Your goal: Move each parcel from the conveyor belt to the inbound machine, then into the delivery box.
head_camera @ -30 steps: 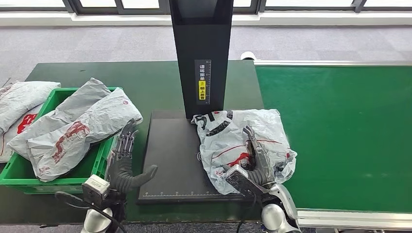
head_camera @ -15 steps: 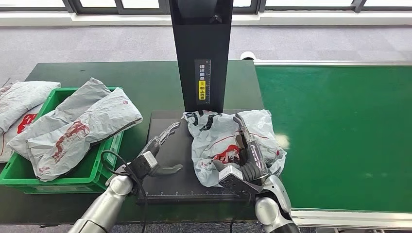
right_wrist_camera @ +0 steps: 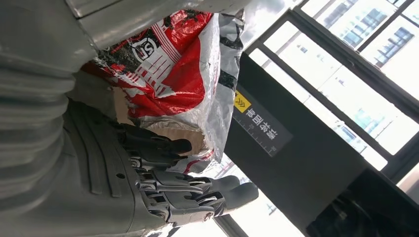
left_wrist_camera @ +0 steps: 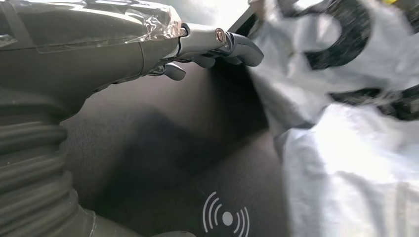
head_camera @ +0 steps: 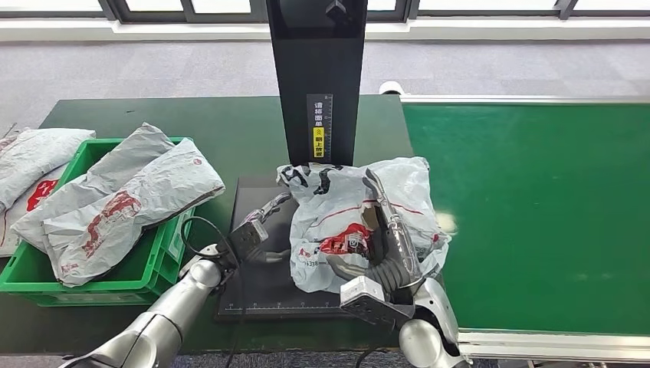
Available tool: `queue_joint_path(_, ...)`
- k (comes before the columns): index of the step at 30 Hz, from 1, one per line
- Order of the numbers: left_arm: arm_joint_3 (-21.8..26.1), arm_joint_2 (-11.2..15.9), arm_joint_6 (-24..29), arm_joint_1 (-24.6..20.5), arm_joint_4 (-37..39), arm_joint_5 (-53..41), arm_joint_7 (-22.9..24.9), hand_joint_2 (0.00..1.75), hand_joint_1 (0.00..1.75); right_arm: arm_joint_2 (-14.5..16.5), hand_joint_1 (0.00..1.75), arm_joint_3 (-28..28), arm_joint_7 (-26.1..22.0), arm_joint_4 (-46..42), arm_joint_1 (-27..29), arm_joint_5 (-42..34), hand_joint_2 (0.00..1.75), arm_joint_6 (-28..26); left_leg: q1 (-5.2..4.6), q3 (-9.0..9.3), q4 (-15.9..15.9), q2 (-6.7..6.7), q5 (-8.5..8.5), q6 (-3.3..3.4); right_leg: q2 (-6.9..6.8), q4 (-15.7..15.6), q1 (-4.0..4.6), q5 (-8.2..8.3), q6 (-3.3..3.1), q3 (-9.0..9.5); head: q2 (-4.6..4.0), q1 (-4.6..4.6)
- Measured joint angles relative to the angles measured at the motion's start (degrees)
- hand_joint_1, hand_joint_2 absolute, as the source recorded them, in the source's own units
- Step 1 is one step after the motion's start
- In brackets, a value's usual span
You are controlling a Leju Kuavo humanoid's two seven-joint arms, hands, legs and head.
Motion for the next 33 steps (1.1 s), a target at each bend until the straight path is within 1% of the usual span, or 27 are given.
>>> queue_joint_path(4,-0.1,-0.6,1.3,-1.2,2.4,-1.4,1.8,1.75,0.0,-0.1,0.0,0.1,0.3,-1.1,0.3,0.1,1.75,-0.3,0.0,-0.01,0.0,-0.02,0.0,0.0,-0.02,0.0,0.0,0.0,0.0,0.0,-0.01,0.0)
queue_joint_path(7,-0.3,-1.7,2.9,-2.8,5.3,-3.0,3.9,1.75,0.0,-0.2,0.0,0.1,1.2,-3.2,0.9,0.7,1.75,-0.5,-0.01,-0.02,0.0,-0.03,0.01,0.01,-0.03,0.0,-0.01,0.01,0.01,0.01,0.0,0.0)
queue_joint_path(10,-0.8,-2.8,3.5,-3.8,7.6,-4.3,4.5,1.75,0.0,-0.2,0.0,0.1,1.6,-5.1,1.4,1.2,1.75,-0.5,-0.01,-0.03,0.0,-0.03,0.0,0.01,-0.02,0.0,-0.01,0.01,0.02,0.01,-0.01,0.0)
queue_joint_path(11,-1.1,-3.2,3.3,-3.9,8.1,-4.6,4.4,1.75,0.09,-0.2,0.0,0.1,1.6,-5.6,1.6,1.3,1.75,-0.4,-0.01,-0.03,0.0,-0.03,0.0,0.01,-0.02,0.0,-0.01,0.01,0.02,0.01,0.0,0.0)
queue_joint_path(14,-1.5,-4.3,1.3,-4.1,9.2,-3.8,2.0,1.75,1.38,-0.2,0.0,0.1,1.8,-6.8,1.6,1.4,1.75,0.0,-0.01,-0.04,0.0,-0.03,0.0,0.01,-0.03,0.0,-0.01,0.01,0.02,0.0,0.0,0.0)
queue_joint_path(15,-1.7,-4.6,0.3,-4.1,9.4,-2.7,0.7,1.75,1.72,-0.2,0.0,0.1,1.9,-7.1,1.6,1.5,1.75,0.1,-0.01,-0.04,0.0,-0.03,0.0,0.01,-0.03,0.0,-0.01,0.01,0.02,0.0,-0.01,0.0)
queue_joint_path(18,-3.0,-5.5,-1.1,-3.8,9.5,2.6,-2.1,1.75,1.75,-0.2,0.0,0.1,2.3,-7.3,1.6,2.0,1.75,0.2,-0.01,-0.05,0.0,-0.03,0.0,0.01,-0.03,0.0,-0.01,0.01,0.02,0.0,-0.01,0.0)
queue_joint_path(22,-5.9,-6.0,0.1,-3.6,9.6,8.3,-2.7,1.75,1.75,-0.1,0.0,0.1,2.4,-7.3,1.6,2.4,1.75,0.2,0.0,-0.05,0.0,-0.03,0.0,0.01,-0.03,0.0,-0.01,0.01,0.02,0.0,0.0,0.0)
queue_joint_path(25,-6.6,-6.1,0.8,-3.6,9.8,9.3,-2.7,1.75,1.75,-0.1,0.0,0.1,2.4,-7.3,1.6,2.5,1.75,0.4,0.0,-0.05,0.0,-0.03,0.0,0.01,-0.03,0.0,-0.01,0.01,0.02,0.0,-0.01,0.0)
queue_joint_path(33,-6.6,-6.1,1.3,-3.5,10.5,9.8,-2.9,1.75,1.75,-0.1,0.0,0.1,3.0,-7.3,1.6,2.9,1.75,0.8,-0.01,-0.06,0.0,-0.03,0.01,0.01,-0.03,0.0,-0.01,0.01,0.02,0.0,-0.01,0.0)
